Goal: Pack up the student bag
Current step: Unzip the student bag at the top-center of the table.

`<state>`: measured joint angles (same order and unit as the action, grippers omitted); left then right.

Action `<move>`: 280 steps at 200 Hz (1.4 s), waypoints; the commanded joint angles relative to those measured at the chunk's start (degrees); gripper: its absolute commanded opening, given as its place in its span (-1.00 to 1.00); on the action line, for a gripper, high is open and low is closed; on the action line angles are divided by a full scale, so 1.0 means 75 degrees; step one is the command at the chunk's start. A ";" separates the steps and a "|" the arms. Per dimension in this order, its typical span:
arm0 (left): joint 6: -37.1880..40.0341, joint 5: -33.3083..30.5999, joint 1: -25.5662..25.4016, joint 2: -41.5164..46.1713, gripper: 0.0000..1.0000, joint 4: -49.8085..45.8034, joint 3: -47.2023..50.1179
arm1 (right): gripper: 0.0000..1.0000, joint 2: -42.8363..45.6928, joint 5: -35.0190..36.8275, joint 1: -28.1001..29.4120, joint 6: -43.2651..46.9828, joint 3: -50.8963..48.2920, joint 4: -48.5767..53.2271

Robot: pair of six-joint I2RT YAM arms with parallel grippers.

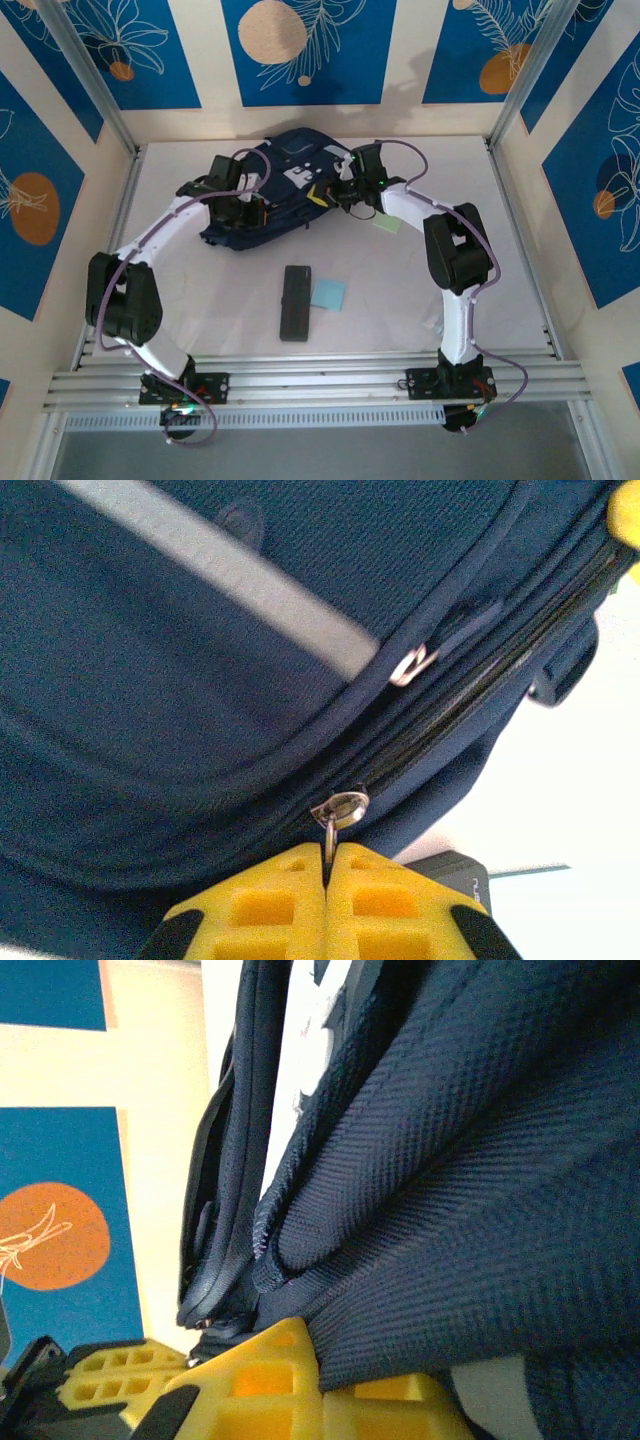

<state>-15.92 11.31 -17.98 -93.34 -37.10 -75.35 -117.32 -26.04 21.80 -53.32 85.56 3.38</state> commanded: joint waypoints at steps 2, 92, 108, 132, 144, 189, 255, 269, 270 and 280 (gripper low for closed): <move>0.0038 -0.0949 0.0274 0.0271 -1.00 -0.0963 0.0125 | -1.00 -0.0131 0.0418 -0.0604 0.0401 0.0419 0.0364; 0.0288 -0.0959 0.0648 -0.0190 -1.00 -0.1238 0.0501 | -1.00 -0.0424 0.0834 -0.0552 0.1794 0.0819 0.1267; 0.0257 -0.0992 0.0645 0.0028 -1.00 -0.1388 0.0629 | -1.00 -0.0687 0.0694 -0.0682 0.1836 0.1141 0.1316; 0.0008 -0.0182 0.0517 0.0371 -1.00 -0.1475 0.0695 | -1.00 -0.1209 0.0453 -0.0650 0.1921 0.2017 0.1581; -0.0167 0.0160 0.0275 0.0499 -1.00 -0.1436 0.0631 | -1.00 -0.1502 0.0415 -0.0567 0.1941 0.2567 0.1847; -0.1007 0.1443 -0.0544 0.0259 -1.00 -0.0397 0.0154 | 0.11 -0.1362 0.0226 -0.0491 0.1472 0.2695 0.2020; -0.1322 0.1872 -0.0855 -0.1004 -1.00 0.0015 -0.1128 | 0.36 0.1483 0.0318 -0.0066 0.0240 -0.0914 0.1171; -0.1345 0.1870 -0.0873 -0.1021 -1.00 0.0002 -0.1142 | 0.36 0.1697 0.0456 0.0200 -0.0163 -0.1408 0.0879; -0.1346 0.1863 -0.0873 -0.1026 -1.00 -0.0004 -0.1131 | 0.37 0.1703 0.0470 0.0223 -0.0195 -0.1445 0.0842; -0.1375 0.1887 -0.0873 -0.1014 -1.00 0.0007 -0.1073 | 0.36 0.1764 0.0578 0.0436 -0.0566 -0.1761 0.0397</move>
<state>-25.19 22.92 -24.21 -101.21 -38.48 -81.32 -105.71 -23.18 21.47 -50.63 77.73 12.36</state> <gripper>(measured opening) 0.048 0.683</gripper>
